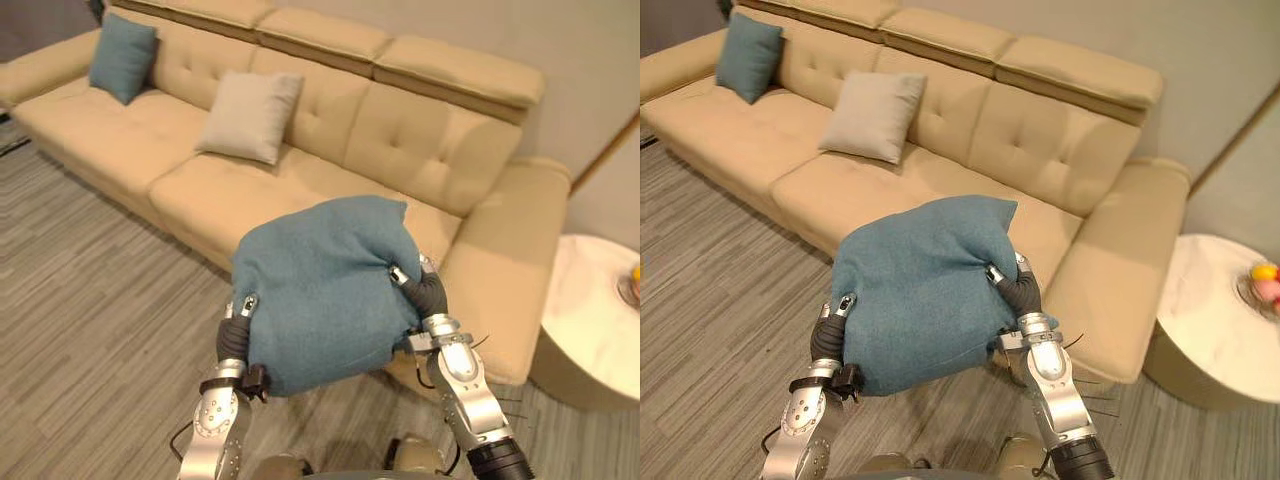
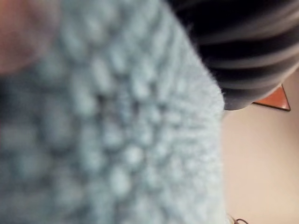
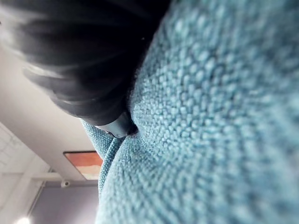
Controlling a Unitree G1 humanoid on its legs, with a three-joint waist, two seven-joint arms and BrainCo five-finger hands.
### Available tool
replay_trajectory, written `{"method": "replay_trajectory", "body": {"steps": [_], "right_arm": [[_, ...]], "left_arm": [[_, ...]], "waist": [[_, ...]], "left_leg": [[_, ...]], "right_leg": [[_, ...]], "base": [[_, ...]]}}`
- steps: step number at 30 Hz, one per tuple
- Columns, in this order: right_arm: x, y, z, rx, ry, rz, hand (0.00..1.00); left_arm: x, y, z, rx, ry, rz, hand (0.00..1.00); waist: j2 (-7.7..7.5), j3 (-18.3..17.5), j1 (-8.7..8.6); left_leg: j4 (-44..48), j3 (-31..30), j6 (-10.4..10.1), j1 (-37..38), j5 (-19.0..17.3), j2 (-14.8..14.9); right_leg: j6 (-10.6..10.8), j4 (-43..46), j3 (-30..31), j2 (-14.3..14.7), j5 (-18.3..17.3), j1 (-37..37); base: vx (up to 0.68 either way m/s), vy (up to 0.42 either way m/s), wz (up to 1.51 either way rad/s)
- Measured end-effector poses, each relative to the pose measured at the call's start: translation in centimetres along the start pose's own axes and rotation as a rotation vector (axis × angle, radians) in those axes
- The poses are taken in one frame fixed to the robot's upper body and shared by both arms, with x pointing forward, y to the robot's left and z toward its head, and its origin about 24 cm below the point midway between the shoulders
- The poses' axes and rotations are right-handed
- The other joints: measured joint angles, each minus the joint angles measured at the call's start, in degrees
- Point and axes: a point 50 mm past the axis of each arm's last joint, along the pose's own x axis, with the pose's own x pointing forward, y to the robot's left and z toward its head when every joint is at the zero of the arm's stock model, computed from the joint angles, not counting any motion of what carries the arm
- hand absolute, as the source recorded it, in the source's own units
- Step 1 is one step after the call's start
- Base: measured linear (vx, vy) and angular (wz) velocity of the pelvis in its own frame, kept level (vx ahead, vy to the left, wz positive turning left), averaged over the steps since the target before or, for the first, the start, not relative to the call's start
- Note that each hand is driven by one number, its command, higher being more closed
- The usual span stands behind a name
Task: Pick up cushions and gather them together orderly.
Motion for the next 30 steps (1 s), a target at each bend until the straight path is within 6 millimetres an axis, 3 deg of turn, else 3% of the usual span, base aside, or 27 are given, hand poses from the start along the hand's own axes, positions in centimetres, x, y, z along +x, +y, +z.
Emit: {"method": "replay_trajectory", "body": {"steps": [1,3,4,5,6,7,8,9,10,11,12,15,18,19,21,22,23,24,26,27,30], "right_arm": [[0.0,0.0,0.0,-0.001,0.0,0.0,1.0],[-0.1,0.0,-0.1,-0.004,0.006,0.002,1.0],[-0.2,-0.1,-0.2,-0.005,0.011,0.001,1.0],[-1.0,-0.6,-0.8,-0.013,0.043,-0.014,1.0],[-1.4,-1.1,-1.0,-0.026,0.061,-0.028,1.0],[-1.5,-1.5,-1.0,-0.033,0.065,-0.038,1.0],[-1.5,-1.7,-1.0,-0.037,0.062,-0.045,1.0],[-1.5,-2.2,-0.9,-0.047,0.06,-0.061,1.0],[-1.5,-2.5,-0.8,-0.053,0.059,-0.07,1.0],[-1.5,-2.6,-0.8,-0.054,0.058,-0.078,1.0],[-1.6,-2.7,-0.6,-0.054,0.051,-0.086,1.0],[-2.0,-2.8,0.3,-0.053,0.016,-0.094,1.0],[-2.1,-2.8,0.1,-0.052,0.023,-0.095,1.0],[-2.2,-2.8,0.1,-0.052,0.025,-0.092,1.0],[-2.2,-2.7,0.0,-0.052,0.028,-0.084,1.0],[-2.2,-2.8,0.0,-0.055,0.029,-0.083,1.0],[-2.3,-2.8,0.0,-0.06,0.033,-0.086,1.0],[-2.4,-2.6,-0.3,-0.054,0.043,-0.088,1.0],[-2.9,-2.1,-0.8,-0.033,0.064,-0.095,1.0],[-2.9,-1.8,-0.9,-0.033,0.063,-0.092,1.0],[-2.8,-1.0,-1.2,-0.027,0.077,-0.063,1.0]], "left_arm": [[0.0,0.0,0.0,-0.001,0.001,0.0,1.0],[0.0,0.1,-0.3,0.004,0.014,0.005,1.0],[0.0,0.2,-0.5,0.005,0.02,0.007,1.0],[-0.2,-0.1,-1.3,-0.002,0.053,0.005,1.0],[-0.3,-0.6,-1.9,-0.018,0.076,0.002,1.0],[-0.2,-0.9,-2.0,-0.03,0.076,-0.004,1.0],[0.0,-1.2,-1.9,-0.039,0.069,-0.01,1.0],[0.5,-1.6,-2.1,-0.045,0.072,-0.029,1.0],[0.8,-1.7,-2.3,-0.042,0.082,-0.038,1.0],[0.9,-1.9,-2.5,-0.043,0.091,-0.045,1.0],[0.8,-2.0,-2.7,-0.047,0.1,-0.051,1.0],[0.8,-2.4,-2.7,-0.059,0.095,-0.072,1.0],[0.6,-2.3,-2.8,-0.059,0.105,-0.072,1.0],[0.5,-2.2,-2.9,-0.059,0.111,-0.069,1.0],[0.2,-2.1,-3.1,-0.06,0.119,-0.062,1.0],[0.0,-2.2,-3.2,-0.07,0.122,-0.057,1.0],[-0.2,-2.4,-3.3,-0.084,0.124,-0.052,1.0],[-0.3,-2.2,-3.3,-0.081,0.128,-0.048,1.0],[-0.3,-1.4,-3.2,-0.047,0.127,-0.047,1.0],[-0.3,-1.2,-3.2,-0.038,0.131,-0.047,1.0],[-0.8,-0.4,-3.4,-0.027,0.145,-0.018,1.0]], "waist": [[0.14,0.01,-0.39],[-0.22,-0.35,-0.83],[-0.9,-0.77,-1.03],[0.4,-2.12,-2.53],[2.8,-3.44,-2.72],[4.05,-3.92,-3.05],[4.39,-3.91,-2.87],[4.45,-3.86,-2.66],[4.47,-3.47,-2.55],[4.35,-3.34,-2.27],[4.04,-3.14,-2.03],[3.89,-3.02,-1.66],[2.96,-2.33,-1.28],[3.07,-2.19,-0.98],[3.91,-2.12,-0.66],[5.81,-2.14,-0.66],[7.35,-1.92,-0.76],[7.43,-1.98,-0.67],[4.04,-1.74,-1.41],[3.11,-1.35,-1.27],[2.28,-1.23,-0.46]], "left_leg": [[-0.92,-0.77,-0.46,1.18,-0.2,0.04],[-2.85,-1.02,-3.51,4.79,-0.79,-0.51],[-3.32,-1.07,-4.59,6.45,-1.44,-0.95],[-3.96,-2.67,-6.79,8.98,-2.76,-0.64],[-3.38,-3.09,-7.42,9.17,-2.82,1.21],[0.1,-2.98,-9.25,7.72,-2.47,2.62],[4.3,-2.56,-10.94,5.89,-1.57,3.75],[14.85,-1.79,-15.34,1.71,1.97,5.76],[22.1,-1.28,-16.14,-0.88,3.13,7.45],[27.23,-0.25,-15.67,-2.07,2.75,8.92],[32.35,2.56,-13.12,-3.59,1.52,10.99],[27.87,4.61,-7.55,-8.49,-1.66,12.05],[16.18,-1.96,-7.81,-10.59,-1.51,9.77],[9.13,-8.77,-9.67,-10.75,-0.43,7.48],[2.56,-14.87,-11.47,-10.17,1.46,6.52],[-0.77,-16.6,-10.84,-9.22,4.56,7.01],[-0.7,-16.56,-11.64,-8.64,9.72,7.24],[0.4,-15.37,-11.19,-8.32,9.46,7.03],[-0.25,-8.76,-9.16,-7.32,8.32,4.77],[-0.37,-6.15,-8.51,-6.79,8.27,4.18],[-0.19,0.47,-6.94,-5.75,7.31,3.04]], "right_leg": [[0.12,-4.01,-0.65,1.48,0.45,-1.62],[-1.91,-14.03,-4.88,3.78,5.31,-2.2],[-3.7,-16.46,-5.85,4.32,7.92,-2.08],[-7.69,-15.5,-4.8,4.94,15.3,-1.47],[-7.4,-14.7,-6.1,6.04,14.05,-1.29],[-7.64,-14.85,-6.69,7.11,12.58,-0.71],[-8.2,-15.06,-6.61,7.82,12.11,-0.22],[-8.85,-16.52,-5.97,8.99,11.65,1.45],[-8.93,-18.95,-4.81,10.17,11.56,4.29],[-8.92,-21.12,-3.78,11.13,11.54,6.87],[-8.76,-24.24,-1.51,12.21,11.36,11.26],[-8.32,-25.16,3.89,12.02,8.99,13.99],[-7.12,-24.85,8.48,11.25,8.14,15.77],[-5.67,-24.52,11.73,11.03,8.25,16.22],[-4.03,-24.47,15.79,11.21,8.17,16.49],[-2.16,-24.57,19.31,12.25,7.94,16.36],[-0.61,-24.72,22.1,13.07,7.55,15.96],[-0.02,-24.78,23.76,12.97,7.4,15.98],[2.77,-24.94,28.71,9.46,7.83,14.46],[3.28,-25.02,30.17,8.58,8.12,13.67],[4.92,-25.81,31.54,6.7,9.7,11.61]], "base": [[0.34,-0.075,0.52],[0.45,-0.102,0.36],[0.57,-0.159,0.52],[0.51,-0.119,0.52],[0.53,-0.12,0.52],[0.44,-0.088,0.04],[0.51,-0.153,-0.16],[0.49,-0.156,-0.36],[0.46,-0.129,-0.48],[0.48,-0.095,-0.7],[0.45,-0.071,-0.73],[0.32,0.029,-0.78],[0.21,0.139,-0.94],[0.19,0.237,-1.3],[0.17,0.292,-1.43],[0.12,0.384,-1.53],[0.1,0.42,-1.56],[0.13,0.467,-1.32],[0.14,0.382,-1.14],[0.08,0.273,-1.11],[0.05,0.193,-1.04]]}}
